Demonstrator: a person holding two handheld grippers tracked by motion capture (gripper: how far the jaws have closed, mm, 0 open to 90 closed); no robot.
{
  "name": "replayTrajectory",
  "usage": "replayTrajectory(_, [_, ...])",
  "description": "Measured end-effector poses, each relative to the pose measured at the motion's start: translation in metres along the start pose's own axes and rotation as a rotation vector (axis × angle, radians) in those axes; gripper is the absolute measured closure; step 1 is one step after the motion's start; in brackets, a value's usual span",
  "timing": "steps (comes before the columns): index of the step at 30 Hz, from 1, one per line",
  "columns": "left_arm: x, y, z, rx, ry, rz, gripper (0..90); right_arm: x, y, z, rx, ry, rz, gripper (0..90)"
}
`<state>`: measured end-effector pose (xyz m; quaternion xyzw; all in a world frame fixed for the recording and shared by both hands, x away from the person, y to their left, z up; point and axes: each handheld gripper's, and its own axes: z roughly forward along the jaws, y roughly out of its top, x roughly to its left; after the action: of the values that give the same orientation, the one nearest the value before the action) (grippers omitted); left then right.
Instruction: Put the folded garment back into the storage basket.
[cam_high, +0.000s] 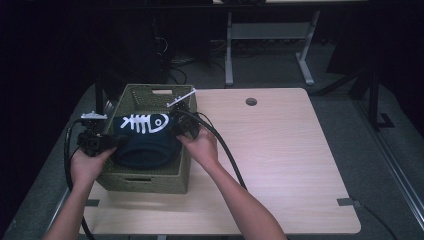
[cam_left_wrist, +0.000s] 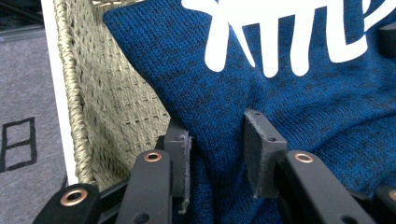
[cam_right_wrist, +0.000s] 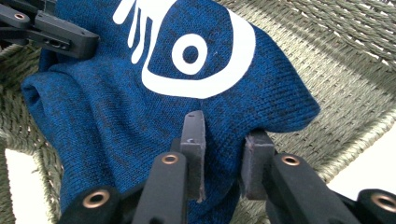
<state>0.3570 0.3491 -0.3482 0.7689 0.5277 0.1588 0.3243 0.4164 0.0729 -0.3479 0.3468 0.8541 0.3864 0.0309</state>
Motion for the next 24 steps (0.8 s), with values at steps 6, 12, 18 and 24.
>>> replayTrajectory(6, [0.001, -0.001, 0.006, 0.025, 0.021, 0.019, 63.8, 0.0, -0.003, 0.002, 0.015, -0.018, -0.005, 64.2])
replayTrajectory(12, [-0.004, 0.005, 0.014, 0.035, 0.091, 0.042, 51.6, -0.002, -0.003, 0.003, 0.031, -0.079, -0.004, 50.3])
replayTrajectory(18, [-0.007, 0.008, 0.011, 0.007, 0.078, 0.044, 51.8, -0.007, -0.002, -0.008, -0.001, -0.118, -0.008, 47.0])
replayTrajectory(24, [-0.012, 0.01, 0.007, -0.025, 0.049, 0.045, 51.6, -0.013, -0.002, -0.023, -0.024, -0.071, 0.017, 47.4])
